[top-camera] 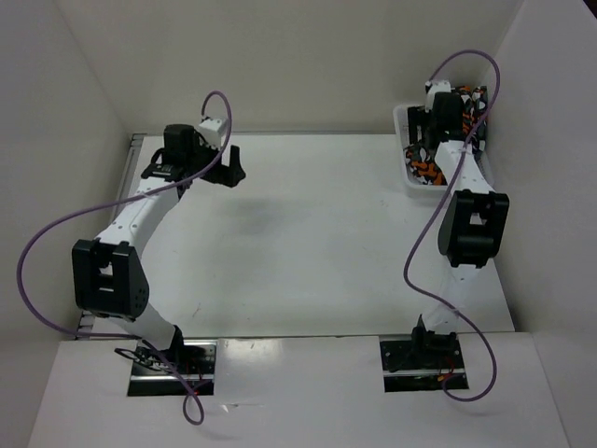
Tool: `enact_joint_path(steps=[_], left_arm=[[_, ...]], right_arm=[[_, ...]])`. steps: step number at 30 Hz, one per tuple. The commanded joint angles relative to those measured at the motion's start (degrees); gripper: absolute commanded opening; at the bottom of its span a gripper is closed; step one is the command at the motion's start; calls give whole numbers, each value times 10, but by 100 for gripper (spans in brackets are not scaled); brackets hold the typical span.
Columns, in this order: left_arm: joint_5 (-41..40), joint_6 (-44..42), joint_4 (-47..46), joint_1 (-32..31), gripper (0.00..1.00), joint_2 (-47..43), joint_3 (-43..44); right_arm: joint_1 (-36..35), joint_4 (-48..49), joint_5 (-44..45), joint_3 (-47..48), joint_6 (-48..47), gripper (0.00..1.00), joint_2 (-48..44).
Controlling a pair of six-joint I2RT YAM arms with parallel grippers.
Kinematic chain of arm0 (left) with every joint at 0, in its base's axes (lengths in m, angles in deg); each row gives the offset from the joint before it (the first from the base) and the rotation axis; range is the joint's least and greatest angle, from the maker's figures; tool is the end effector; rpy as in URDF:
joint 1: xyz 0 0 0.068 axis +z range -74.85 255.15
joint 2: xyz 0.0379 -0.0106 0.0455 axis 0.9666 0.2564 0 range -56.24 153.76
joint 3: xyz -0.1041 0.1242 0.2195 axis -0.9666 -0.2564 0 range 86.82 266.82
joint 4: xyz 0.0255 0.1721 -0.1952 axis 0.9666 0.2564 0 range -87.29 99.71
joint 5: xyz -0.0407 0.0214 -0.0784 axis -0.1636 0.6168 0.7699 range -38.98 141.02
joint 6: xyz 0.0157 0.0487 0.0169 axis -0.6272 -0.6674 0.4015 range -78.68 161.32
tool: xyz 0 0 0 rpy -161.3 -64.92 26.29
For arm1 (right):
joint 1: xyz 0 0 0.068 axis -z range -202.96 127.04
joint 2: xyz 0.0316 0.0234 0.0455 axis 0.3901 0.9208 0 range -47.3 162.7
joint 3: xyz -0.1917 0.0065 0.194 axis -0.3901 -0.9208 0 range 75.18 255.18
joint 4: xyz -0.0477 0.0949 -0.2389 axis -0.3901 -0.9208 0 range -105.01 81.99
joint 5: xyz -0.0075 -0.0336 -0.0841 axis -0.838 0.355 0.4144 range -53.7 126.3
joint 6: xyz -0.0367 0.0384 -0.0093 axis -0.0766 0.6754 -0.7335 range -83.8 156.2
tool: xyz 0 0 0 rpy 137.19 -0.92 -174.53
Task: Fold and stack the shorts
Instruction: Grab the shorts from the pile
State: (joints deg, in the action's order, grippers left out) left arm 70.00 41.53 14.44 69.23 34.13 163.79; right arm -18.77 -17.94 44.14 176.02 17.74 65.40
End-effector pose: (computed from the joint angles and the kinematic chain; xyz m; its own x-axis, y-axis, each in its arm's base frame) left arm 0.3682 -0.0497 0.3334 -0.4237 0.0405 -0.9049 0.3889 0.9104 -0.1413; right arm 0.4737 -0.0396 0.3248 -0.4142 -0.2843 -0.8646 0.0712 0.9369 -0.3422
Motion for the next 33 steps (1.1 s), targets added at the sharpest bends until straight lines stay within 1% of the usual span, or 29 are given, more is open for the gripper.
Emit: enact_joint_path(steps=[1,2,4,6,8,9,11,12,13,14,15,16,19,21,22,24,25,27,28,29,30,31,33], left_arm=[[36,-2,73,-9,100,-2,-7],[36,-2,73,-9,100,-2,-12],[47,-2,86,-14,100,3,-19],[52,-2,86,-14,100,3,-31],[52,-2,86,-14,100,-3,-40],[52,-2,86,-14,100,-3,-47],[40,-2,86,-14,100,-8,-53],[34,-2,86,-14,100,-8,-53],[34,-2,81,-14,100,-8,-58],[34,-2,80,-14,100,-14,-58],[34,-2,74,-14,100,-14,-64],[34,-2,73,-14,100,-19,-64],[34,-2,62,-14,100,-27,-71],[34,-2,54,-14,100,-39,-83],[34,-2,46,-14,100,-48,-83],[10,-2,29,-14,100,-66,-89],[2,-2,22,-14,100,-72,-95],[-17,-2,5,-14,100,-92,-102],[-22,-2,-2,-14,100,-99,-102],[-32,-2,-13,-14,100,-115,-117],[-59,-2,-36,-14,100,-123,-125],[-75,-2,-49,-14,100,-139,-132],[-112,-2,-76,-14,100,-155,-155]], right_arm=[[16,-52,112,55,170,98,21],[34,-52,118,67,210,98,47],[49,-52,108,86,218,98,74],[49,-44,115,91,184,98,104],[49,-37,115,66,170,98,110],[49,-37,95,46,152,91,117],[49,-37,89,28,152,70,117],[49,-37,89,15,146,57,111],[49,-37,89,15,146,33,102],[49,-37,89,8,146,22,96],[49,-37,83,8,139,5,85],[49,-37,82,8,139,0,78],[49,-43,63,29,139,0,40],[24,-43,58,38,134,0,-3],[13,-33,64,38,127,0,-22],[-14,-4,84,43,118,0,-60],[-45,6,113,55,118,0,-92],[-76,11,143,109,118,0,-113],[-106,17,158,138,118,0,-118],[-120,17,177,202,118,0,-118],[-134,9,177,236,112,0,-118],[-159,-2,166,296,112,0,-118],[-184,-32,99,335,117,0,-118]])
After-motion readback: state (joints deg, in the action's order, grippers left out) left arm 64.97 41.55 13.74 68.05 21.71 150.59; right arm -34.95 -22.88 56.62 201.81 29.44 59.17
